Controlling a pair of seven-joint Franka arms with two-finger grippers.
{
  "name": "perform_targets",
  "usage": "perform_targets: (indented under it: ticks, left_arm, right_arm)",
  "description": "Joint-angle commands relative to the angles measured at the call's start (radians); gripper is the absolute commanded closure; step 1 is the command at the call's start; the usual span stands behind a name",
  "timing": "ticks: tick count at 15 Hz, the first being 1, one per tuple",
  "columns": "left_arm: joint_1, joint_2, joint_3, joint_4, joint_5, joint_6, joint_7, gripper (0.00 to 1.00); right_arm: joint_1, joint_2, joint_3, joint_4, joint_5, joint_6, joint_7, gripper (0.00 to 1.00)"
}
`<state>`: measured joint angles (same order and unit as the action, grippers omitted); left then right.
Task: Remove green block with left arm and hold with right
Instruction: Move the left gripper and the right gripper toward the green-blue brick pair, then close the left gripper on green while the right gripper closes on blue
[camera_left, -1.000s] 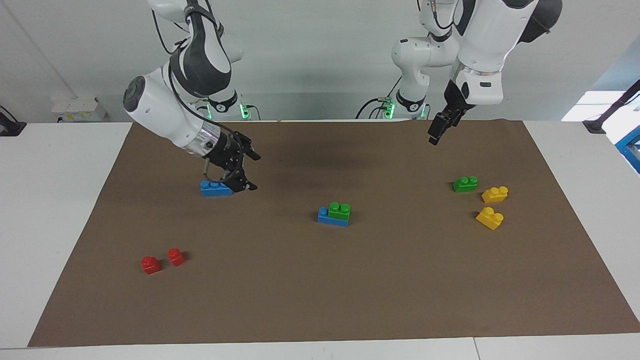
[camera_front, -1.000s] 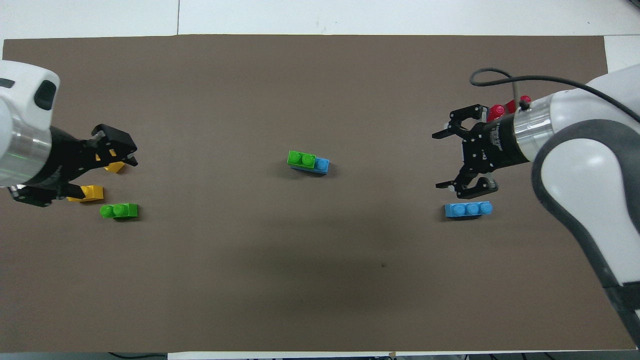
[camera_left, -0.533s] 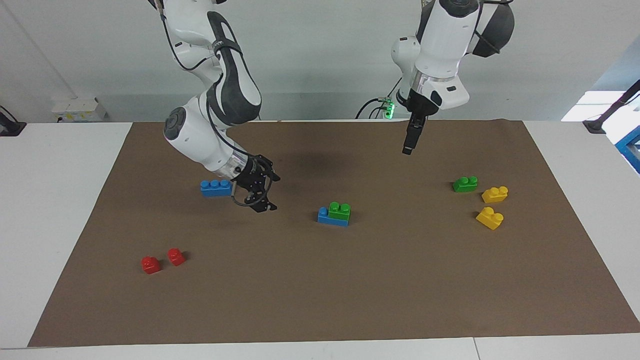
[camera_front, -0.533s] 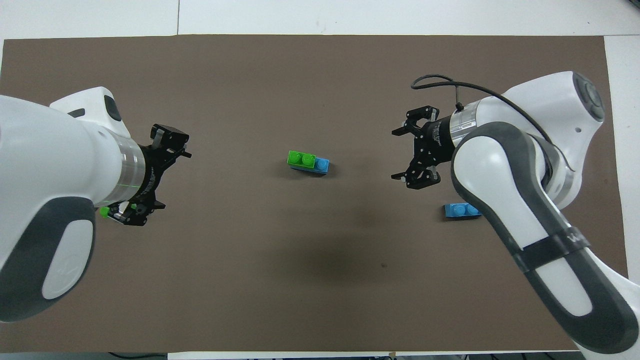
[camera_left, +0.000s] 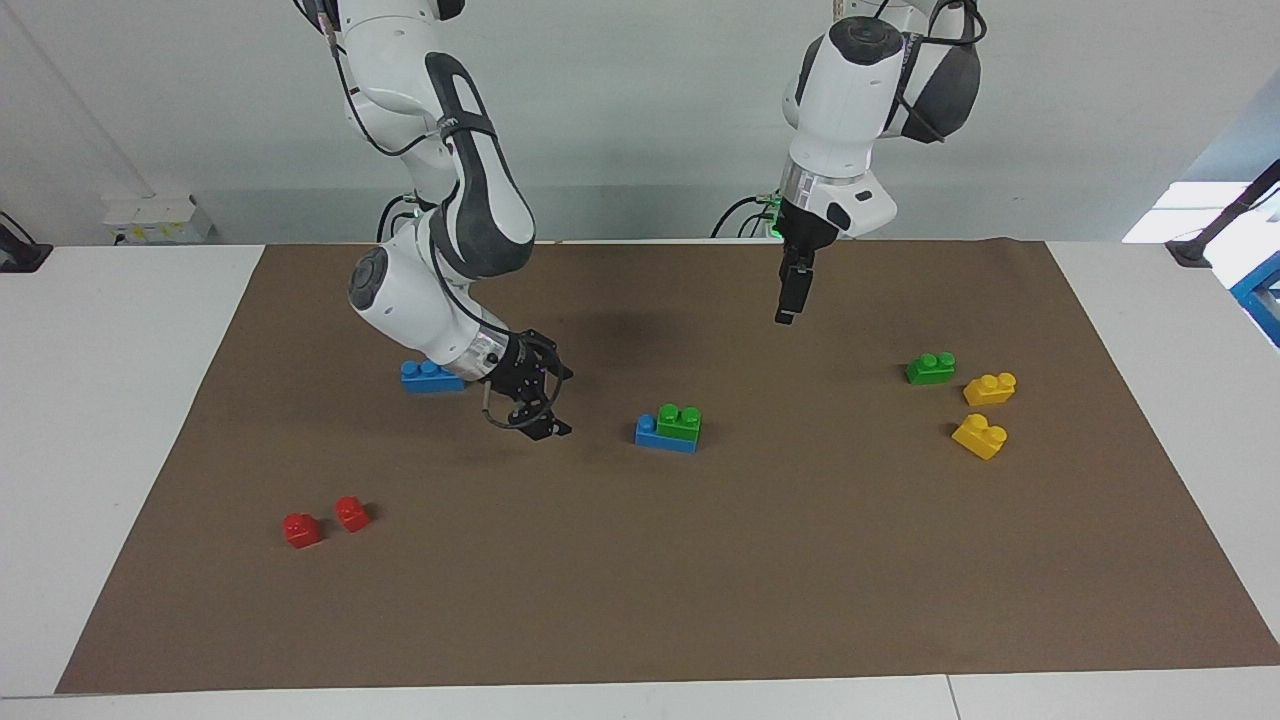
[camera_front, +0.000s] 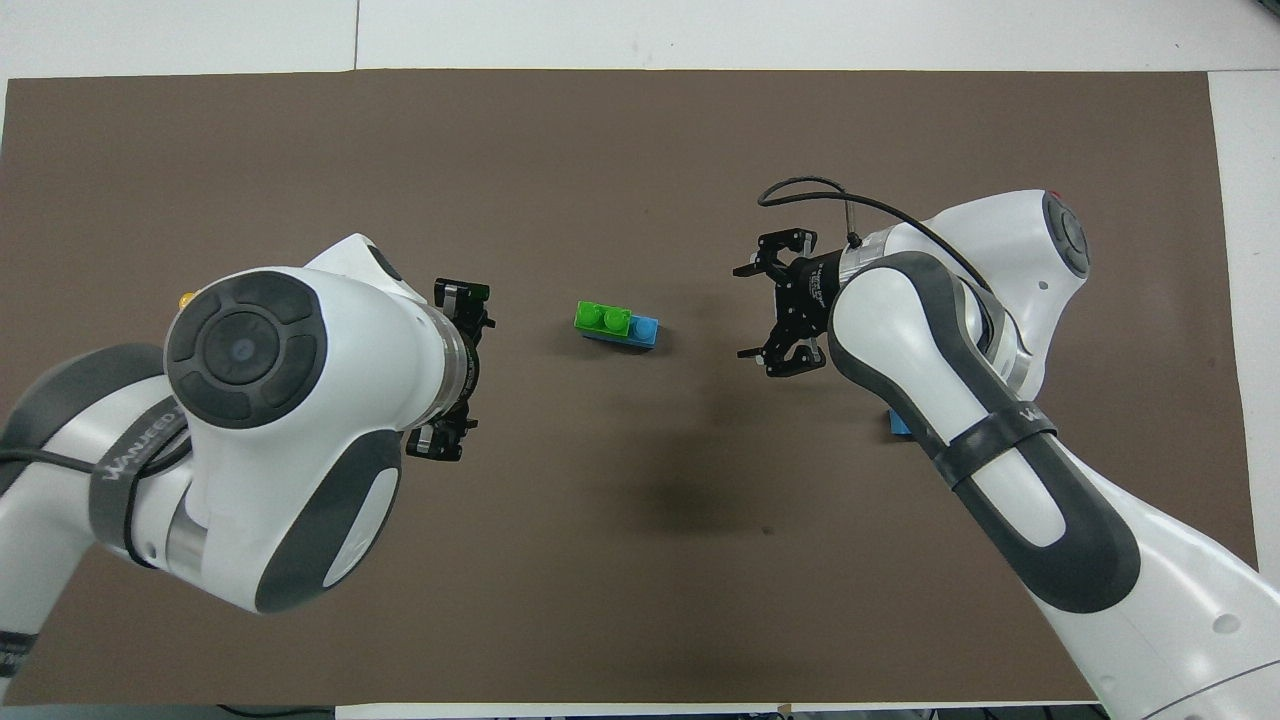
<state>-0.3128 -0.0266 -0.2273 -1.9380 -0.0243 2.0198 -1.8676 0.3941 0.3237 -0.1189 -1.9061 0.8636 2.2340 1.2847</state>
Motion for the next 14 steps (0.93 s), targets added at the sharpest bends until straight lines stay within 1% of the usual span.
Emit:
perform_targets:
  ticks: [1,4,5,7,8,11,12,14]
  left_arm:
    - [-0.038,0.065,0.016,0.034,-0.009,0.052,-0.079,0.0]
    - [-0.057,0.126,0.017,0.059,-0.002,0.108,-0.142,0.0]
    - [-0.058,0.137,0.017,0.074,-0.003,0.106,-0.148,0.0]
    - [-0.069,0.215,0.017,0.155,-0.002,0.079,-0.159,0.0]
    - [-0.074,0.235,0.017,0.175,0.0,0.08,-0.172,0.0]
    - [-0.087,0.263,0.019,0.197,0.012,0.077,-0.183,0.0]
    - [-0.095,0.283,0.02,0.198,0.015,0.077,-0.197,0.0]
    - [-0.106,0.336,0.02,0.256,0.038,0.068,-0.22,0.0]
  right_arm:
    - [0.035,0.037,-0.004,0.036,0.08,0.064,-0.028,0.04]
    - [0.075,0.074,-0.005,0.053,0.112,0.133,-0.019,0.04]
    - [0.09,0.084,-0.005,0.053,0.114,0.165,-0.009,0.04]
    - [0.123,0.101,-0.005,0.055,0.112,0.213,0.022,0.04]
    - [0.127,0.107,-0.005,0.053,0.112,0.226,0.022,0.04]
    - [0.137,0.133,-0.004,0.055,0.112,0.265,0.021,0.04]
    - [0.153,0.144,-0.004,0.058,0.112,0.28,0.022,0.04]
    - [0.187,0.161,-0.004,0.056,0.117,0.324,0.024,0.04]
